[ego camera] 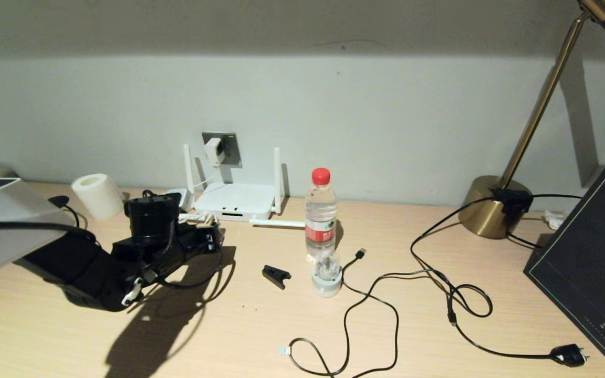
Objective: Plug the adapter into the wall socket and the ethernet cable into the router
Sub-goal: Align cable and router interface
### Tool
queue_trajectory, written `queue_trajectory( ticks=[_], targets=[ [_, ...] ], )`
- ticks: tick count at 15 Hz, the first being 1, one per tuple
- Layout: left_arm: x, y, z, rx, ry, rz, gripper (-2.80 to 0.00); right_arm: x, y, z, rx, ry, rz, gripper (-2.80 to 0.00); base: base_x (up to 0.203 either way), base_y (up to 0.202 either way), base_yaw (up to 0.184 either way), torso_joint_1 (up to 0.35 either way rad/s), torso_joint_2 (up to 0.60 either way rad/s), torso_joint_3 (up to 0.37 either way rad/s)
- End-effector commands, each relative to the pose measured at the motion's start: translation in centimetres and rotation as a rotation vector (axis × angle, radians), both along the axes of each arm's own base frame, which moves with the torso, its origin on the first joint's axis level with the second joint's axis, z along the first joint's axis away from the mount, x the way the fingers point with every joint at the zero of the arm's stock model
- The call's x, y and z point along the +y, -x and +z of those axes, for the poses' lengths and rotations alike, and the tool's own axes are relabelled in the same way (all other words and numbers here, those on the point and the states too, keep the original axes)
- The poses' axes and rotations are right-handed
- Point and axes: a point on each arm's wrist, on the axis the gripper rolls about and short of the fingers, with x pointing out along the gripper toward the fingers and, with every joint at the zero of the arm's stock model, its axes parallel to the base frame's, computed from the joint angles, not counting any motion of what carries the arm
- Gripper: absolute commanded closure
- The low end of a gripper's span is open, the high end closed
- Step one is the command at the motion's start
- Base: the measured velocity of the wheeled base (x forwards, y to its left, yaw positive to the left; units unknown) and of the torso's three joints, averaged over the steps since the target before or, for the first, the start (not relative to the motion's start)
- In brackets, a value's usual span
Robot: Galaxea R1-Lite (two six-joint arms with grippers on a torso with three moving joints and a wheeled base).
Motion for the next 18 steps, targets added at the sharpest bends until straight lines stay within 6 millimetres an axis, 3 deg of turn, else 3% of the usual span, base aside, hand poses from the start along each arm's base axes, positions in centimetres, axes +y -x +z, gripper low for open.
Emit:
queue_trajectory(
  ticks=[1, 18],
  targets=[
    [0.0, -0.1, 0.4, -0.018, -0.006, 0.0, 0.0, 0.0, 0.0, 0.0, 0.003, 0.001, 0.0, 0.0, 0.0, 0.0, 0.0, 0.0, 0.0, 0.0],
    [0.1, -2.6, -0.9, -0.023, -0.003, 0.008, 0.0, 0.0, 0.0, 0.0, 0.003, 0.001, 0.002, 0.0, 0.0, 0.0, 0.0, 0.0, 0.0, 0.0]
  ],
)
